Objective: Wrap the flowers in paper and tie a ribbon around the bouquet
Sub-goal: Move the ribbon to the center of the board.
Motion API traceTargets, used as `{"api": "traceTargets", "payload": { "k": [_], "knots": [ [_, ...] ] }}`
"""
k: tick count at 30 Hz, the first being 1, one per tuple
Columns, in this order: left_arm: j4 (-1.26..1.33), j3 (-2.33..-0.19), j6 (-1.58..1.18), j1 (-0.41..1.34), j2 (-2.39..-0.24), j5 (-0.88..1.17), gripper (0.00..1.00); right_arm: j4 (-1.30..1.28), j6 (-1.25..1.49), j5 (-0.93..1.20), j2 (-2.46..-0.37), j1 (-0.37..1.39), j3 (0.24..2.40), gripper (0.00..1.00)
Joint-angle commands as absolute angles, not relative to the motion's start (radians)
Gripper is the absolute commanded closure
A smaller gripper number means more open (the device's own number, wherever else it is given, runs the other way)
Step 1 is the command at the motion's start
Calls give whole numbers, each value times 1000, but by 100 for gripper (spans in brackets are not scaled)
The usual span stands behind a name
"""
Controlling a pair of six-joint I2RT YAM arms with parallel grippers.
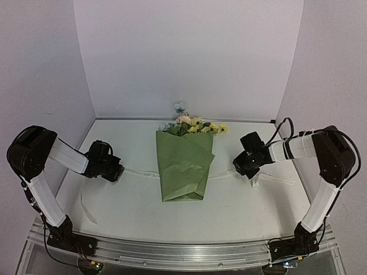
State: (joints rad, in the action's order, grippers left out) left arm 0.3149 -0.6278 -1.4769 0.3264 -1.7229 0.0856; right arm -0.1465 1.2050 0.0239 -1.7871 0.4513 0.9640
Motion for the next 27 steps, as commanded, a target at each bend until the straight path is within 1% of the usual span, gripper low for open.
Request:
{"api": "traceTargets", "payload": {
  "k": [1,14,22,25,27],
  "knots": [
    [269,-691,-1399,304,-1782,115,100,-206,1157,16,-1831,428,1062,100],
    [295,-811,-1324,298,-1883,202,100,-262,1102,29,-1869,326,1171,100],
    [248,-797,-1273,296,-1828,134,99,-269,1085,52,-1880,338,1215,100],
    [231,-773,-1278,293,-1808,112,89,-267,1076,47,-1862,342,1198,100],
    [238,-740,-1297,286,-1793,106,80,-267,1073,51,-1858,343,1191,100]
  ]
}}
